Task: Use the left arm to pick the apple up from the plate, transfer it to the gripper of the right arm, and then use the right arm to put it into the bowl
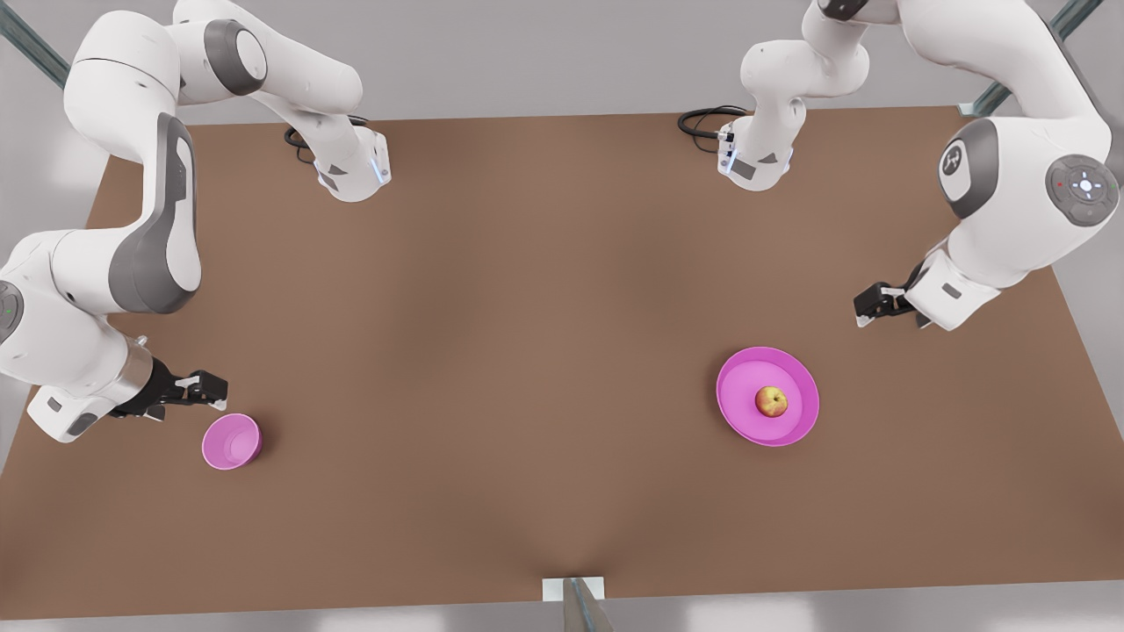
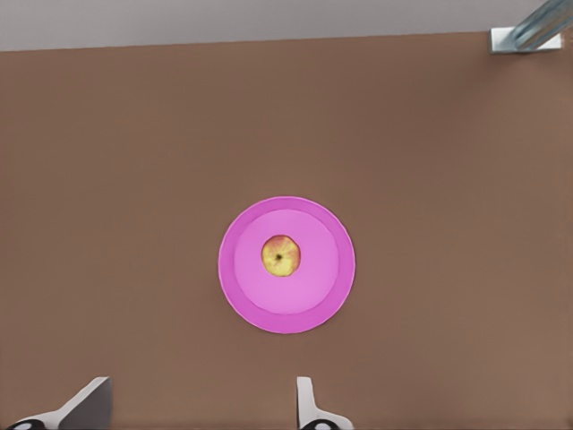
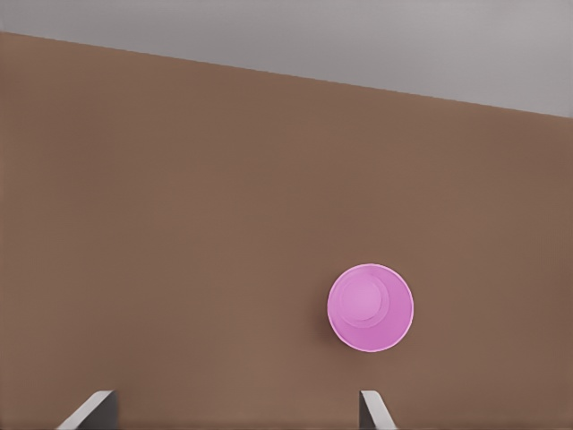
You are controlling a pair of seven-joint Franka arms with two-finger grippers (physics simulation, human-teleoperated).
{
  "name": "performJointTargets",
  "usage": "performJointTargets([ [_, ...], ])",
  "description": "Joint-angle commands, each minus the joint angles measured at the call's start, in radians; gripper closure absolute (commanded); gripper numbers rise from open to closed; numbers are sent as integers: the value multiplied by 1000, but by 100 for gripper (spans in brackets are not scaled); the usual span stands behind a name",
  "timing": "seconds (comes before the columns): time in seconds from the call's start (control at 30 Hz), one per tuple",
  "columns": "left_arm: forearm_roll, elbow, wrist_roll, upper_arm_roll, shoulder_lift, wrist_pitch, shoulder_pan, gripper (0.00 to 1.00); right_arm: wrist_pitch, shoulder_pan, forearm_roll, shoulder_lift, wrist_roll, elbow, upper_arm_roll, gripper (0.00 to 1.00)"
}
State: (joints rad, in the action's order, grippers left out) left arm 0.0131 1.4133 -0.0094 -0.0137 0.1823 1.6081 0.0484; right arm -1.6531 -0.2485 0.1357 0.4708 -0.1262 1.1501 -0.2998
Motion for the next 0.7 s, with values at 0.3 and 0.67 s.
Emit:
performJointTargets([
  [0.3,53,411,-87,-2,144,688,54,0,-1,2,1,0,0,-1,1,0],
  [0.67,47,546,-158,1,316,980,50,0,-1,2,1,0,0,-1,-1,0],
])
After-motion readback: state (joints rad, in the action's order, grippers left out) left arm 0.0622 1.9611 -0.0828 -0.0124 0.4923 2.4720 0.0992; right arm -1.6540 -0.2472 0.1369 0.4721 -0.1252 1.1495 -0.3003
